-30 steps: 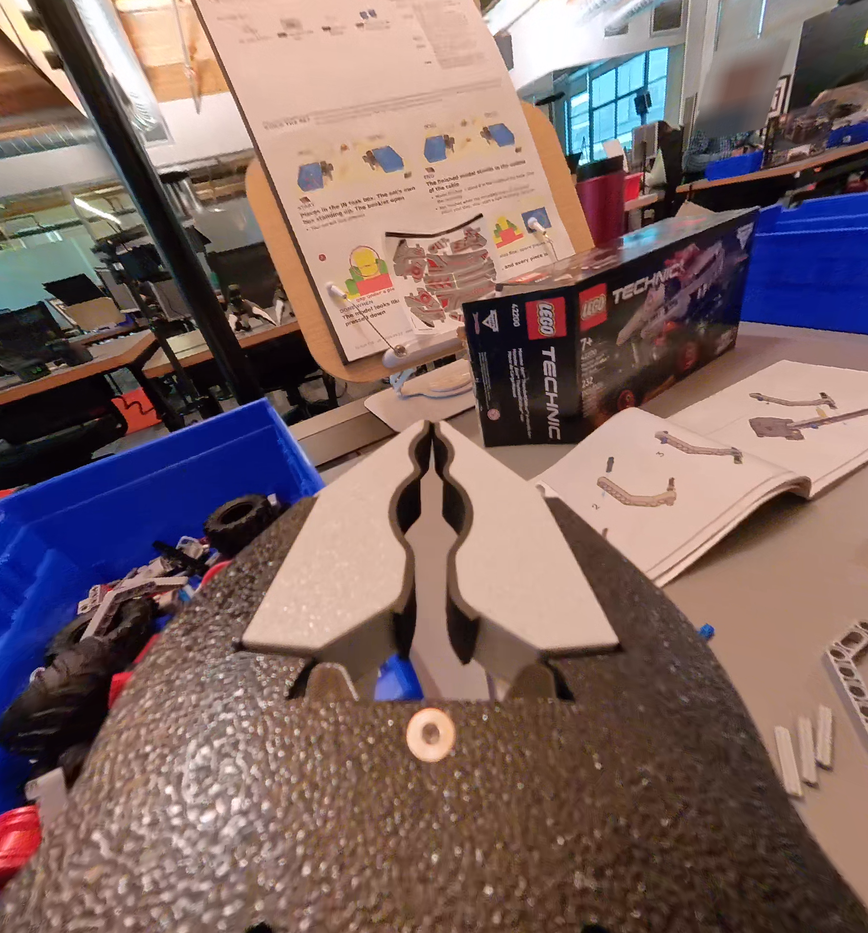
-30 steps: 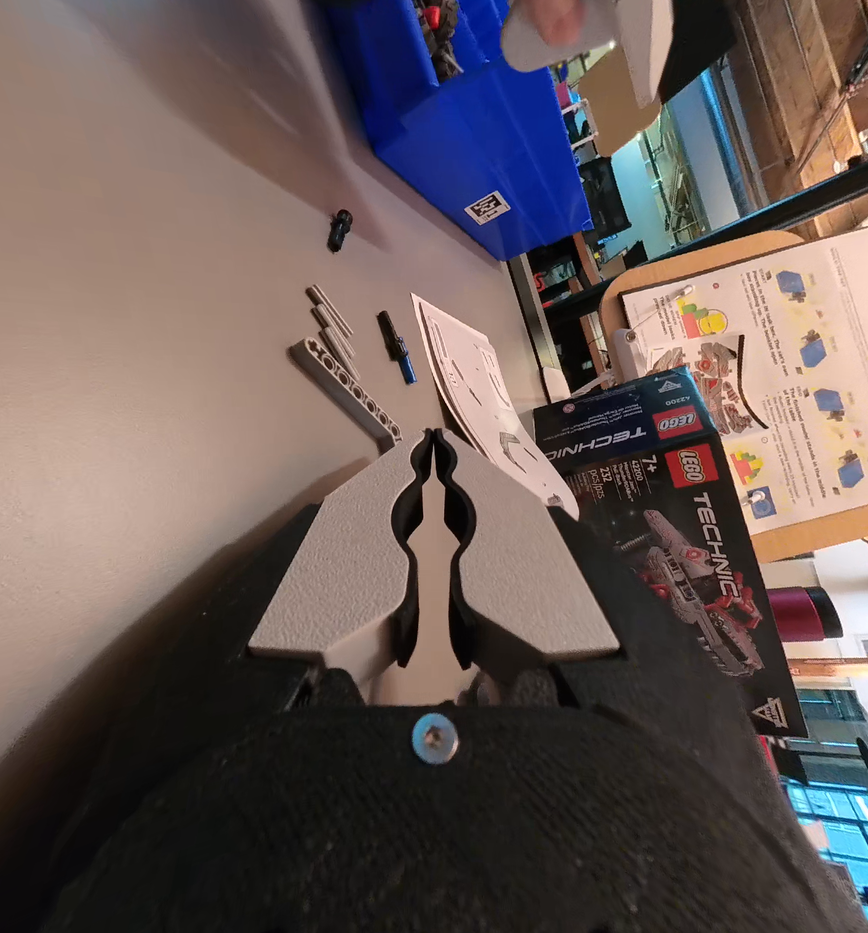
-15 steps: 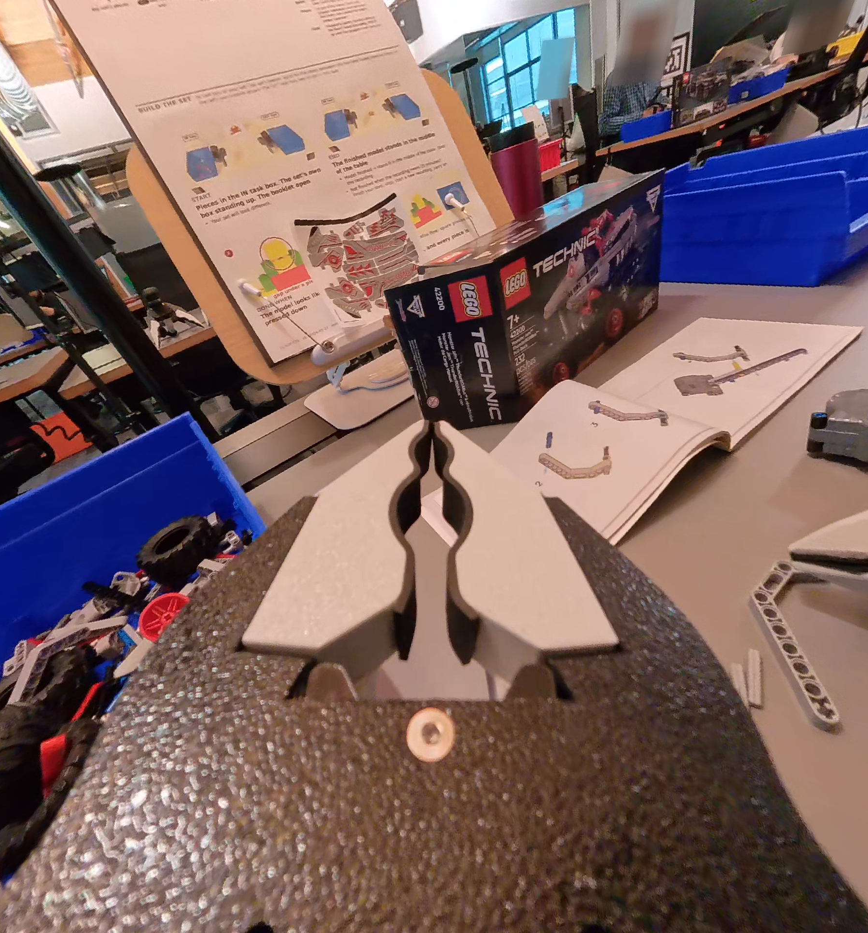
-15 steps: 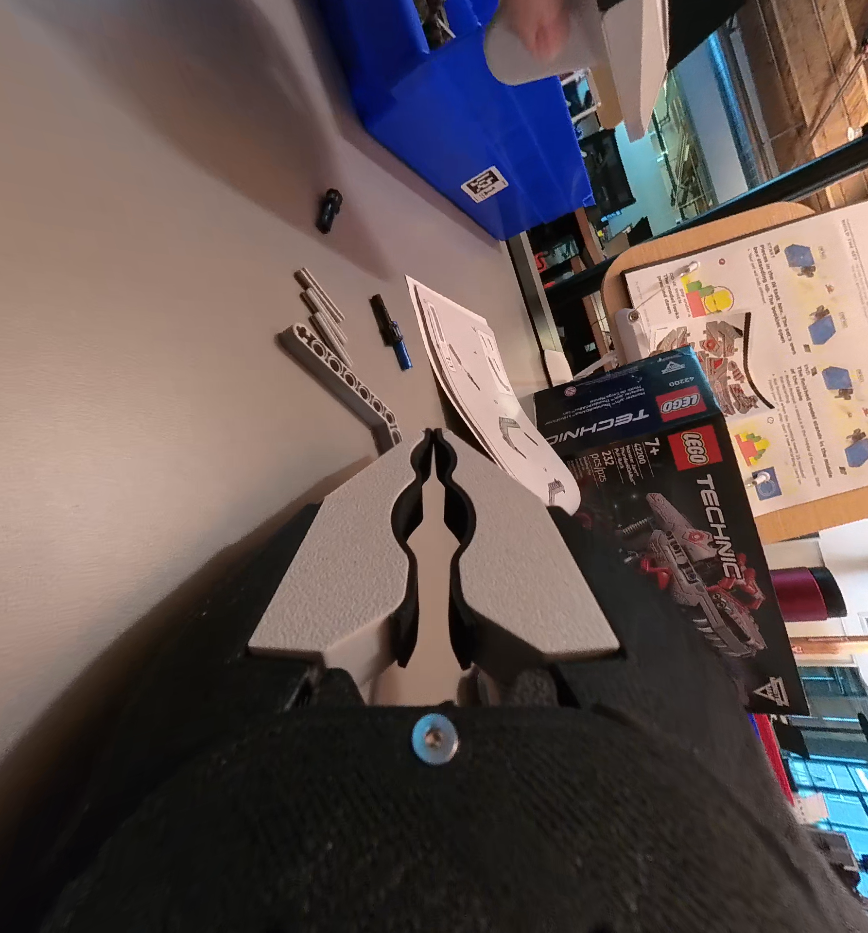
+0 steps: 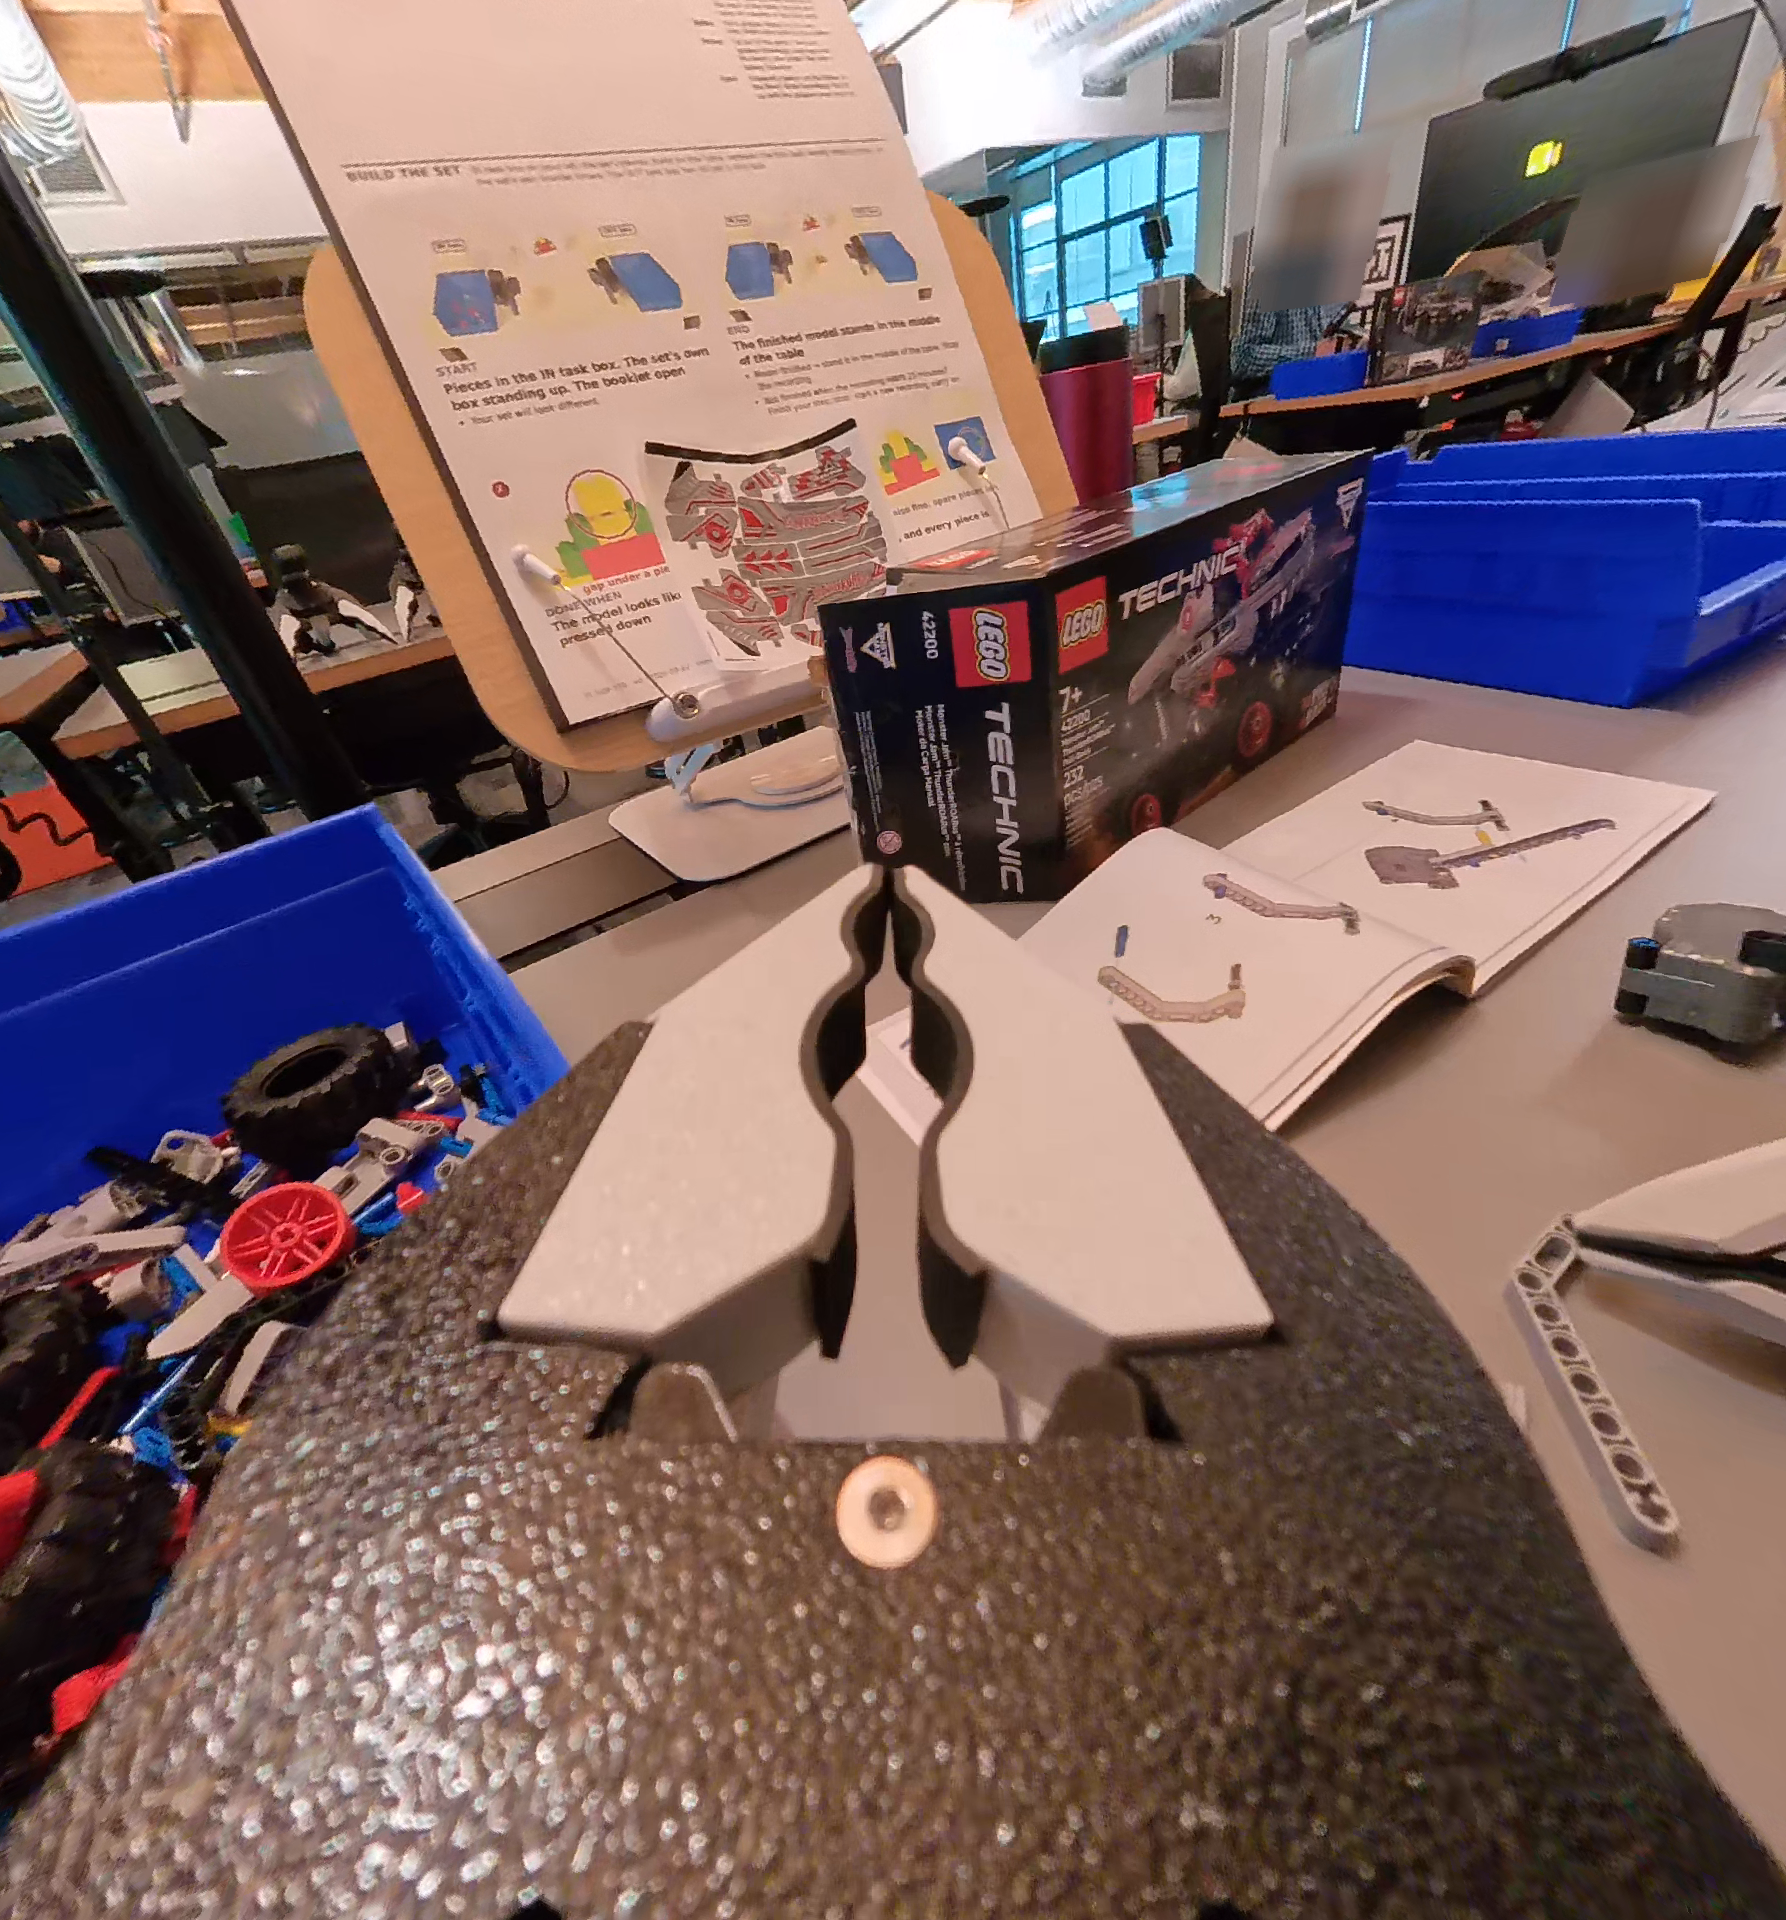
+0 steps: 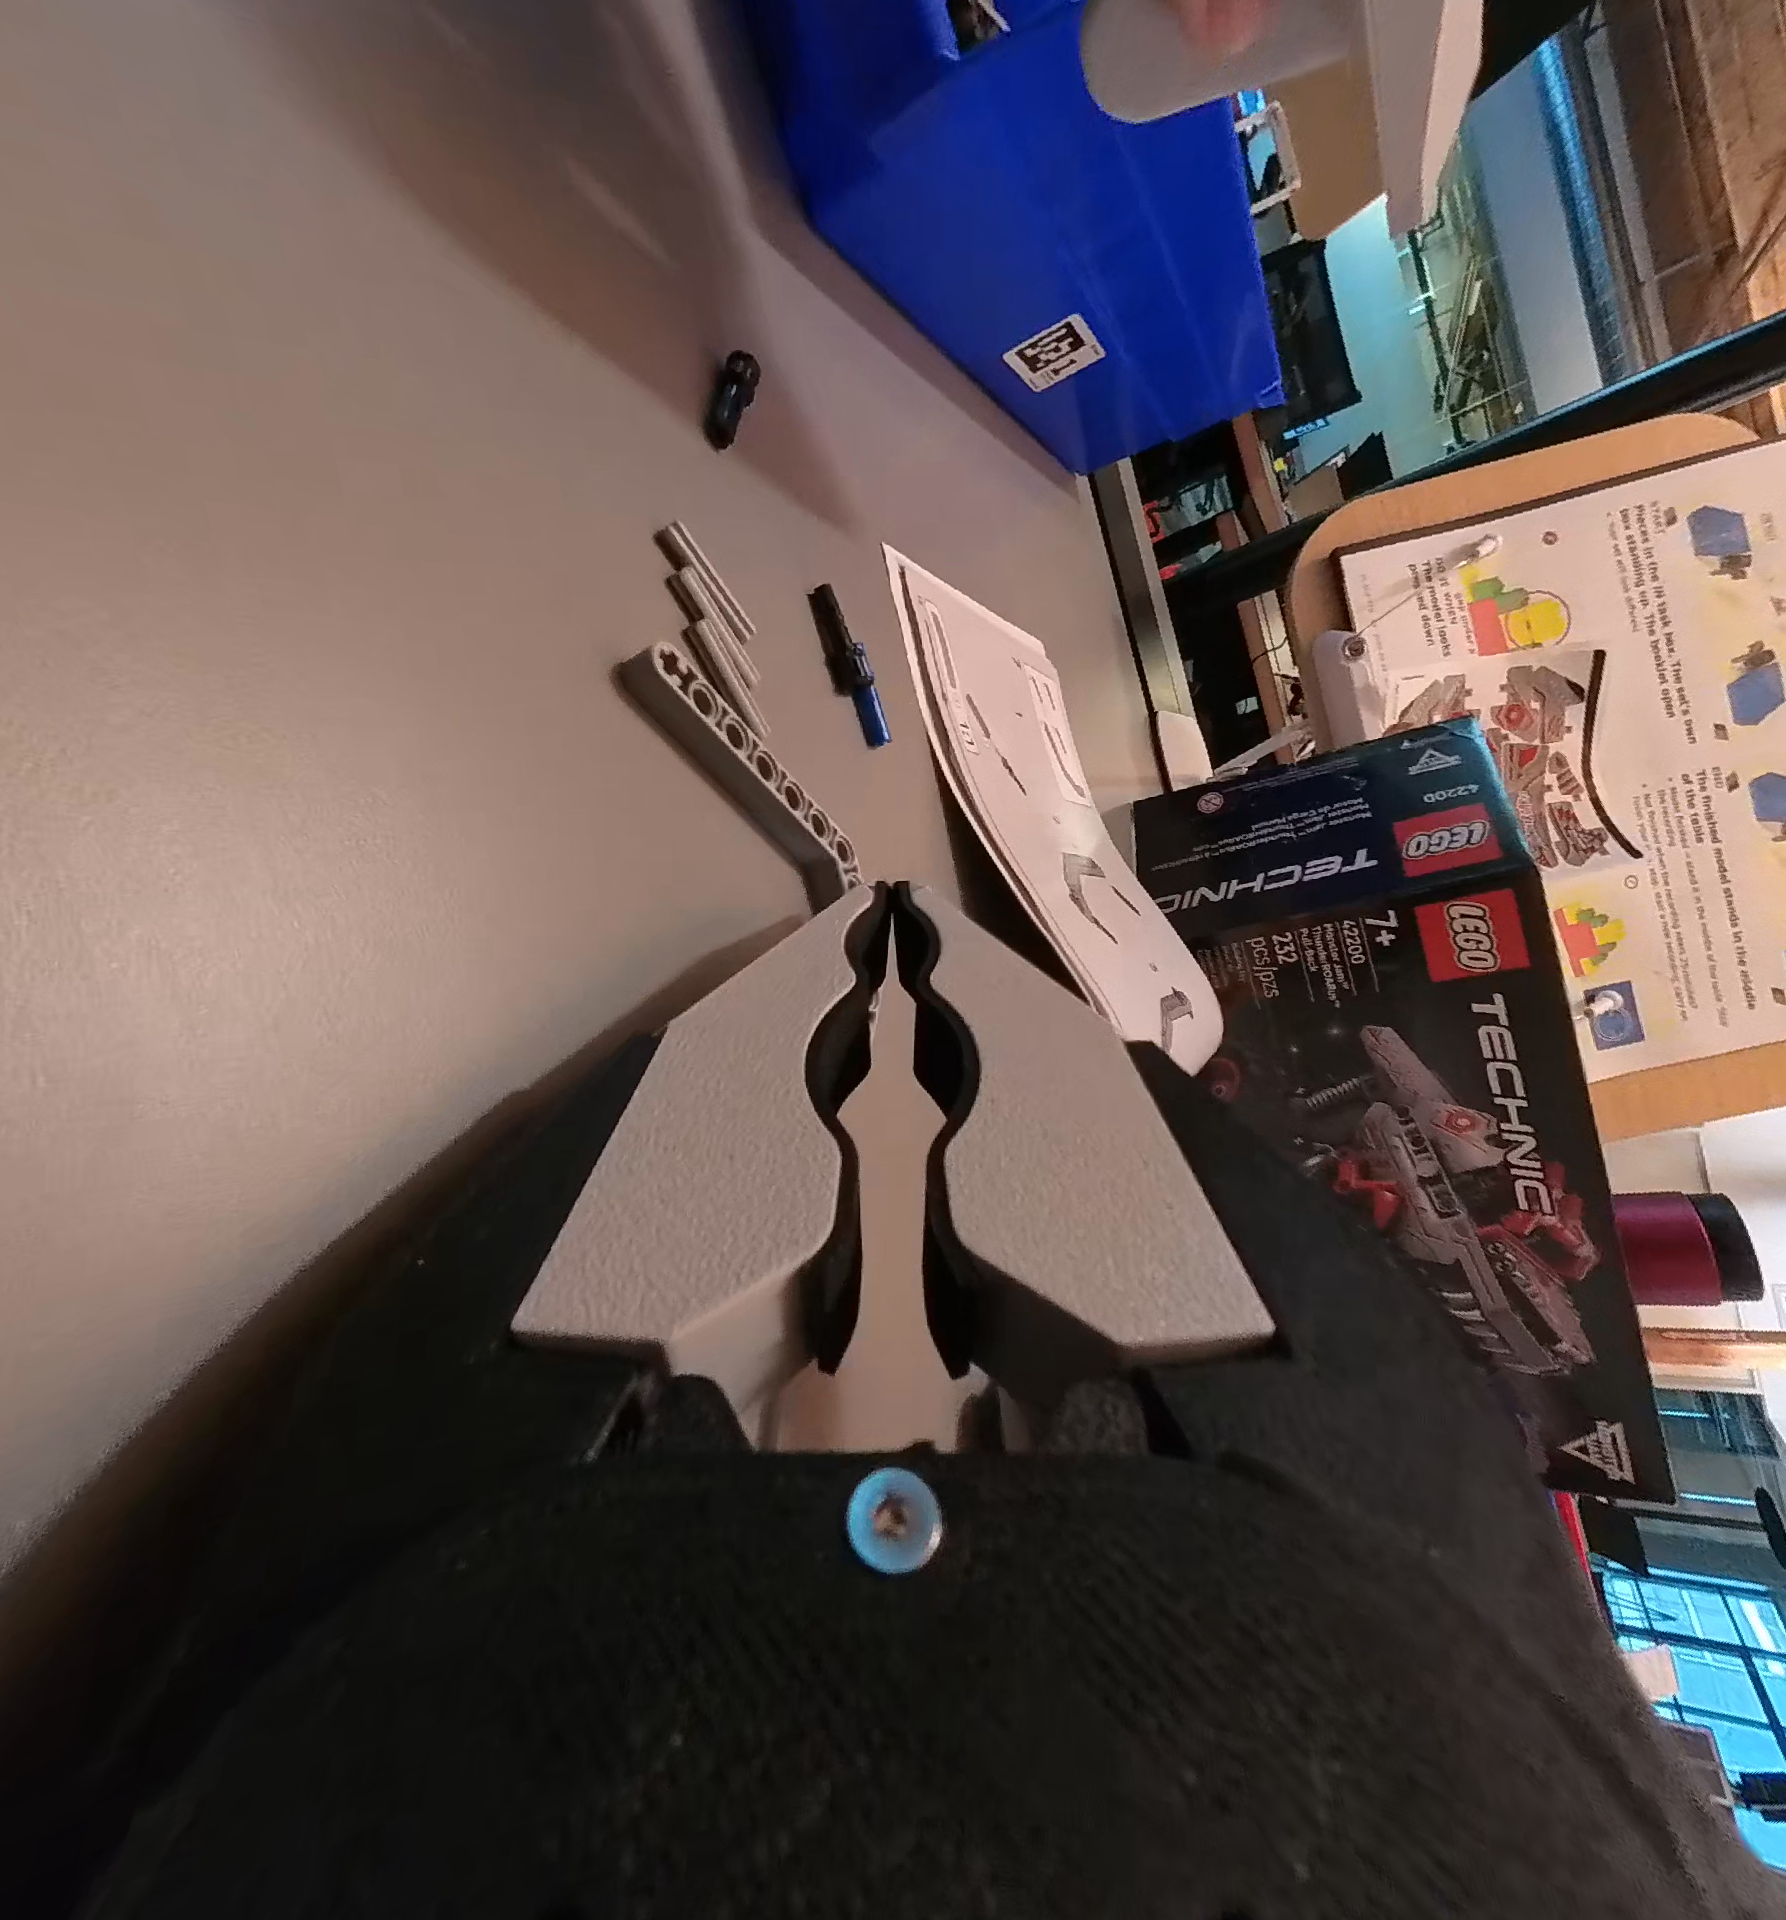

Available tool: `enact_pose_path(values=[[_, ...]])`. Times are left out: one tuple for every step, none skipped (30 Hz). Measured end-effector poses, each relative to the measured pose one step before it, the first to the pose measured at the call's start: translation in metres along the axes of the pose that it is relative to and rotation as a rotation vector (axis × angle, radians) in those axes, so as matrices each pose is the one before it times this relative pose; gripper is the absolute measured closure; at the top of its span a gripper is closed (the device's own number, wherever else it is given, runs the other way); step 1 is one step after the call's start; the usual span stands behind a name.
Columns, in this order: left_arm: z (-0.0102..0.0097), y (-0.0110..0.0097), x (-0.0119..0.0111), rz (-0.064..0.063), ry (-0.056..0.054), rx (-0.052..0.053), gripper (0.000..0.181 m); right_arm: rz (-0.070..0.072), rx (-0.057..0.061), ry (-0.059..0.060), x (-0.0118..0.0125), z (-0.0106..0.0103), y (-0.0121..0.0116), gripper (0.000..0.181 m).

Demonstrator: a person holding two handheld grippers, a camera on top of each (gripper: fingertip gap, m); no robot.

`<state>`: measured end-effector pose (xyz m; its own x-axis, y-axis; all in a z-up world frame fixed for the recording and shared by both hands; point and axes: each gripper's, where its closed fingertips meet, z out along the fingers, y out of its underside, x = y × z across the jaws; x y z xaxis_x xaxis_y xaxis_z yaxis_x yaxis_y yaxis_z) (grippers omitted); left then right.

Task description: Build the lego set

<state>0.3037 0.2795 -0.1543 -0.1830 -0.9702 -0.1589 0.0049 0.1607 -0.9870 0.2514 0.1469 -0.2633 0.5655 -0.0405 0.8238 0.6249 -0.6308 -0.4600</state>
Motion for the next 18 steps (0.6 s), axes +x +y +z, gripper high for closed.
enact_pose_path(values=[[0.00005, 0.00069, -0.00072, -0.0026, -0.0029, -0.0023, 0.181, -0.0048, -0.0035, -0.0056, -0.00139, 0.00043, 0.00027, 0.181], [0.00012, 0.00064, -0.00020, -0.0007, -0.0011, -0.0023, 0.181, -0.0049, -0.0035, -0.0043, -0.00104, -0.00008, 0.00026, 0.181], [0.00024, 0.00080, 0.00006, 0.0042, -0.0001, -0.0033, 0.181, -0.0057, -0.0015, -0.0030, -0.00133, 0.00044, -0.00019, 0.181], [0.00009, 0.00094, -0.00039, 0.0088, -0.0032, -0.0048, 0.181, -0.0044, 0.0022, 0.0012, -0.00056, 0.00004, -0.00056, 0.181], [-0.00002, 0.00085, -0.00092, 0.0104, -0.0063, -0.0049, 0.181, -0.0022, -0.0001, 0.0008, -0.00035, 0.00017, -0.00039, 0.181], [-0.00031, 0.00060, -0.00095, 0.0085, -0.0066, -0.0029, 0.181, -0.0010, -0.0003, 0.0006, -0.00027, 0.00031, -0.00034, 0.181], [-0.00034, -0.00023, -0.00096, 0.0039, -0.0053, 0.0009, 0.181, 0.0002, -0.0003, 0.0007, 0.00055, 0.00308, 0.00032, 0.181], [-0.00047, -0.00069, -0.00061, -0.0021, -0.0032, 0.0041, 0.181, 0.0008, -0.0002, -0.0004, 0.00008, 0.00021, -0.00001, 0.181], [-0.00048, -0.00135, -0.00055, -0.0069, -0.0019, 0.0065, 0.181, -0.0004, -0.0002, -0.0008, 0.00172, -0.00183, 0.00030, 0.181], [-0.00049, -0.00164, -0.00043, -0.0086, -0.0015, 0.0094, 0.181, -0.0014, 0.0005, 0.0001, -0.00068, 0.00051, -0.00057, 0.181], [-0.00040, -0.00161, -0.00034, -0.0078, -0.0014, 0.0103, 0.181, -0.0007, 0.0004, -0.0002, 0.00056, -0.00019, -0.00002, 0.181], [-0.00019, -0.00090, -0.00023, -0.0059, -0.0011, 0.0071, 0.181, -0.0007, -0.0002, 0.0005, 0.00001, -0.00035, 0.00009, 0.181], [0.00008, 0.00017, -0.00025, -0.0035, -0.0005, 0.0022, 0.181, -0.0005, 0.0001, 0.0002, 0.00002, -0.00058, -0.00011, 0.181], [0.00022, 0.00093, -0.00012, -0.0008, -0.0008, -0.0022, 0.181, -0.0020, 0.0002, 0.0008, 0.00017, -0.00057, 0.00006, 0.181], [0.00017, 0.00134, -0.00034, 0.0015, -0.0019, -0.0046, 0.181, -0.0036, -0.0002, 0.0020, -0.00042, 0.00038, -0.00026, 0.181], [0.00017, 0.00089, -0.00024, 0.0033, -0.0022, -0.0038, 0.181, -0.0032, -0.0003, 0.0020, -0.00042, 0.00020, -0.00030, 0.181], [0.00000, 0.00043, -0.00021, 0.0043, -0.0016, -0.0020, 0.181, 0.0000, -0.0001, 0.0003, 0.00006, -0.00017, -0.00003, 0.181], [-0.00003, 0.00008, -0.00035, 0.0033, -0.0022, -0.0008, 0.181, 0.0010, 0.0003, -0.0005, 0.00009, -0.00007, 0.00000, 0.181]])
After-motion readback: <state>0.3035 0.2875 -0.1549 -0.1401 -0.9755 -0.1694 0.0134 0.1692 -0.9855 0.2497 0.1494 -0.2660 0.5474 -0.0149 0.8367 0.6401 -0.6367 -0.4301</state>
